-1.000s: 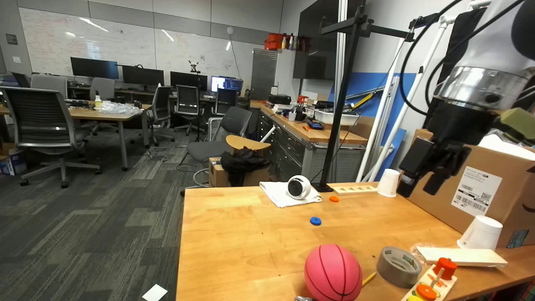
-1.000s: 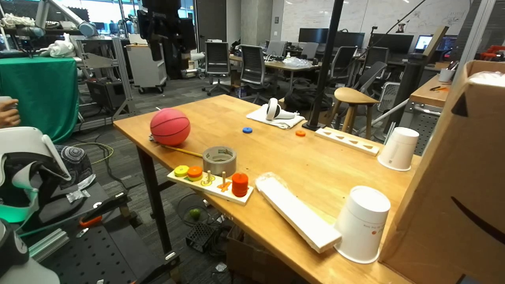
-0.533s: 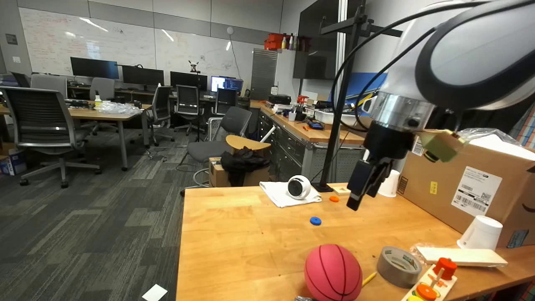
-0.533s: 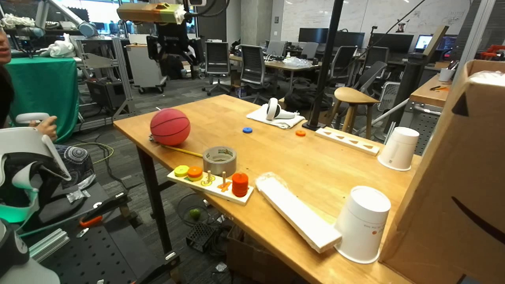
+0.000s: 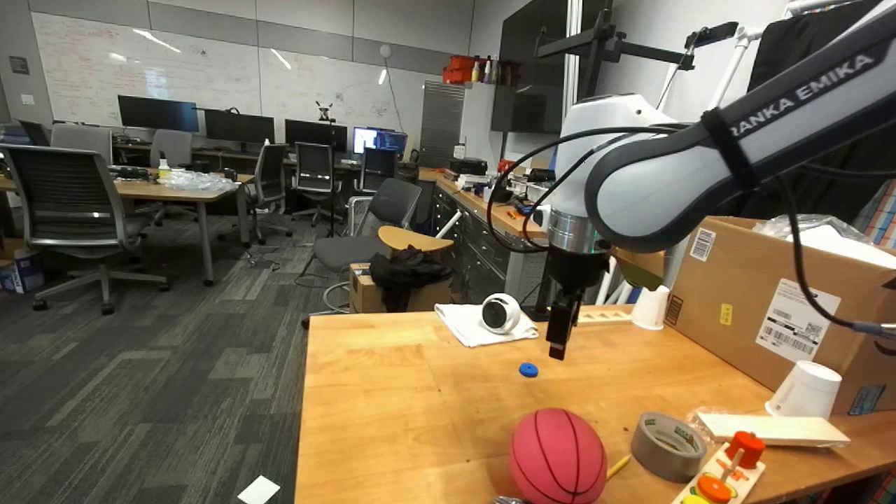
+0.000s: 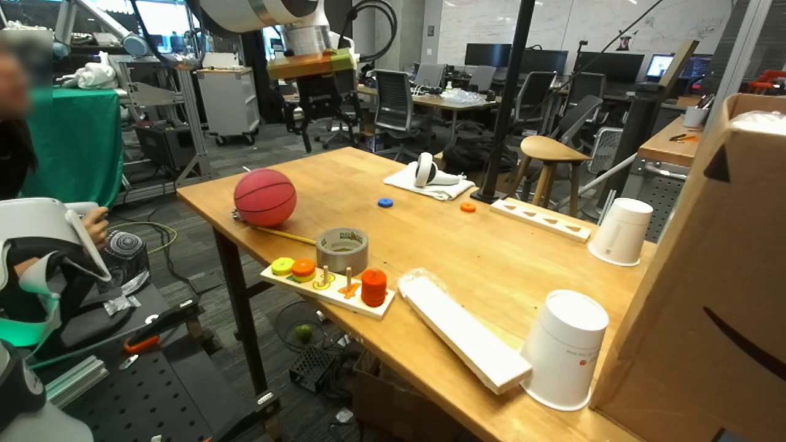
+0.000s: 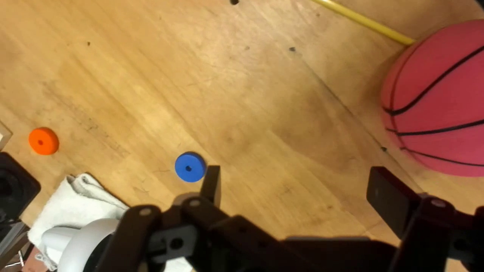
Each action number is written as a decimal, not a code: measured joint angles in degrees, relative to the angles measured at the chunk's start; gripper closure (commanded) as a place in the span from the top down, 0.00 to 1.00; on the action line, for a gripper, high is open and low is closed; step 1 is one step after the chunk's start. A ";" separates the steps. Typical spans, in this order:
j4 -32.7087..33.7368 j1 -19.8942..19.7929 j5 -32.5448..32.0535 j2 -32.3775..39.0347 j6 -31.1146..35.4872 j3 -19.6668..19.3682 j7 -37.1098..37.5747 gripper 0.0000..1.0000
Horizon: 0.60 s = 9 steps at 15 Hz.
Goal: Stick the discs on the table to the rod on the far right of the wooden rack
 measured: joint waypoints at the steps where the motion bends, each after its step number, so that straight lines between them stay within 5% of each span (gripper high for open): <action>1: 2.08 -0.57 -0.33 2.01 0.22 -0.43 -0.89 1.00; 9: 16.72 -5.25 1.84 15.12 0.04 -2.71 -6.17 1.00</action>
